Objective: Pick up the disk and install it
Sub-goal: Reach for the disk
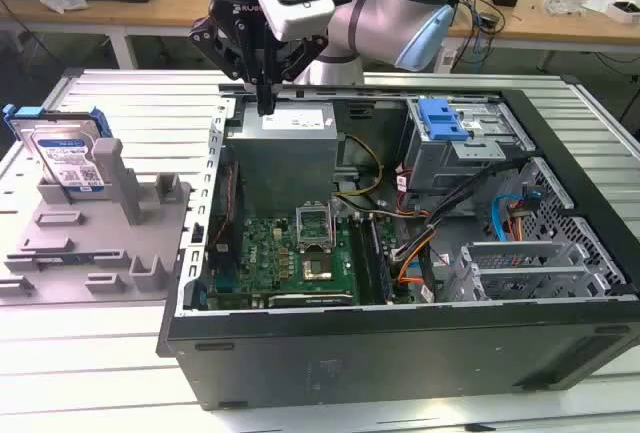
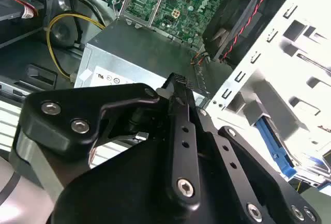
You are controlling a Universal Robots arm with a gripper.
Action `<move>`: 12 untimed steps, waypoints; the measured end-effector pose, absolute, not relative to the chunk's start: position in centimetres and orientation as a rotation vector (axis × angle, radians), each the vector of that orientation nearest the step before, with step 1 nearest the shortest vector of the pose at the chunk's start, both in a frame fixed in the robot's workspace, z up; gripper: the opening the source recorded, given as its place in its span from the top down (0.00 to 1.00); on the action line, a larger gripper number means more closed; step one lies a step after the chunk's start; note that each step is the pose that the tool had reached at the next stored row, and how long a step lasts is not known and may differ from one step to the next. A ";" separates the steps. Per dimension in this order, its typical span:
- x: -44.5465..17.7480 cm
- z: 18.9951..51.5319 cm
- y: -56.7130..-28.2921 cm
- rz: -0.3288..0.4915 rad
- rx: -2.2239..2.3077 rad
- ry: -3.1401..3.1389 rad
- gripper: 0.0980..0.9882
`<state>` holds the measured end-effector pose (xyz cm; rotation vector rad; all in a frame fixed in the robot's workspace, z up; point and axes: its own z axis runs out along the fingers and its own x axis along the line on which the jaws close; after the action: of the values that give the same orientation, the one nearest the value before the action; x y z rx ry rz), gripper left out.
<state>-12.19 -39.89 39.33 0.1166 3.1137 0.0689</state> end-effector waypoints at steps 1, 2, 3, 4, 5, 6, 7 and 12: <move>-12.2 39.3 -39.9 0.069 0.117 3.114 0.99; -12.2 39.3 -39.9 0.069 0.117 3.114 0.99; -12.2 39.3 -39.9 0.069 0.117 3.114 0.99; -12.2 39.3 -39.9 0.069 0.117 3.114 0.99; -12.2 39.3 -39.9 0.069 0.117 3.114 0.99; -12.2 39.3 -39.9 0.069 0.117 3.114 0.99; -12.2 39.3 -39.9 0.069 0.117 3.114 0.99; -12.9 39.3 -39.7 0.069 0.117 3.116 0.99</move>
<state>-12.86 -39.66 39.27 0.1169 3.1160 0.0689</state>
